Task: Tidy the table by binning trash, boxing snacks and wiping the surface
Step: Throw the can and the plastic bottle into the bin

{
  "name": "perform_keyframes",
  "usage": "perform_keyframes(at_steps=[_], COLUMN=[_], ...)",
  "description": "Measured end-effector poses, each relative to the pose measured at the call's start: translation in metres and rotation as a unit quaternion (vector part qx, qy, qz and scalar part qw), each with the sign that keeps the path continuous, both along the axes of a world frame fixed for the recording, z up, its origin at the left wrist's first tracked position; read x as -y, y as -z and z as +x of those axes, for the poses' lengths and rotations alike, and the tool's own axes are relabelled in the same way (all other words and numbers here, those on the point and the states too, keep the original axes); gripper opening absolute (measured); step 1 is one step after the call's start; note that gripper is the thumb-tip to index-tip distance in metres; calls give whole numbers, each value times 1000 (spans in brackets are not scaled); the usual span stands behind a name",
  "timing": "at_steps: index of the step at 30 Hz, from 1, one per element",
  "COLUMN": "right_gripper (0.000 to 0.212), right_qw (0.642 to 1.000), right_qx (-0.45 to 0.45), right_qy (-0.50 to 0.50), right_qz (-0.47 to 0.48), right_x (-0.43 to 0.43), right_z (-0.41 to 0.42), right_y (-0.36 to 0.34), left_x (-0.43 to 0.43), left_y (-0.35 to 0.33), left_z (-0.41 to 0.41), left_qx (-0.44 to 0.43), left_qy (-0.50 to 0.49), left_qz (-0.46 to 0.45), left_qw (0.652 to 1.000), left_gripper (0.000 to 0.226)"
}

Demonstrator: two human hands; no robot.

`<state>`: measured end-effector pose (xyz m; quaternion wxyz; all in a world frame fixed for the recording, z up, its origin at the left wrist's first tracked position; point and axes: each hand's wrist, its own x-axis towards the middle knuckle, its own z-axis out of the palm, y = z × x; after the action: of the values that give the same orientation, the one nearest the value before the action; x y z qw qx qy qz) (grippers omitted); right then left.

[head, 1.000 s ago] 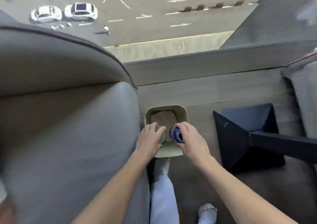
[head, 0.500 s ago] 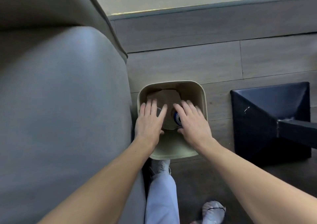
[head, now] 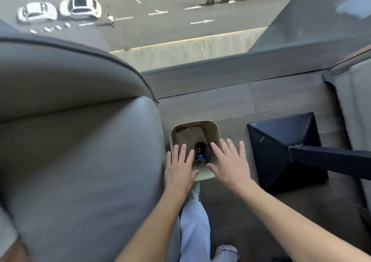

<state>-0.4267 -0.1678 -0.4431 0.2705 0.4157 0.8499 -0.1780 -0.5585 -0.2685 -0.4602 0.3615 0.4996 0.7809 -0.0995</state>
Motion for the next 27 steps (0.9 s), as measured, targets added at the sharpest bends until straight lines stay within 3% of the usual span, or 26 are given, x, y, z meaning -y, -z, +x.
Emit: perform_keyframes(at_steps=[8, 13, 20, 27], right_gripper=[61, 61, 59, 61], right_qw=[992, 983, 941, 836], right_qx=[-119, -178, -211, -202], right_qy=[19, 42, 242, 473], right_qz=[-28, 3, 104, 193], right_x=[50, 108, 182, 240], right_z=[44, 124, 322, 479], right_y=[-199, -317, -423, -465], left_x=[56, 88, 85, 42], left_y=[-214, -327, -427, -491], left_z=[32, 94, 232, 380], left_qx=[-36, -44, -1, 2], left_qy=[-59, -38, 131, 357], left_qz=[38, 42, 106, 180], left_qw=[997, 997, 986, 917], left_gripper=[69, 70, 68, 67])
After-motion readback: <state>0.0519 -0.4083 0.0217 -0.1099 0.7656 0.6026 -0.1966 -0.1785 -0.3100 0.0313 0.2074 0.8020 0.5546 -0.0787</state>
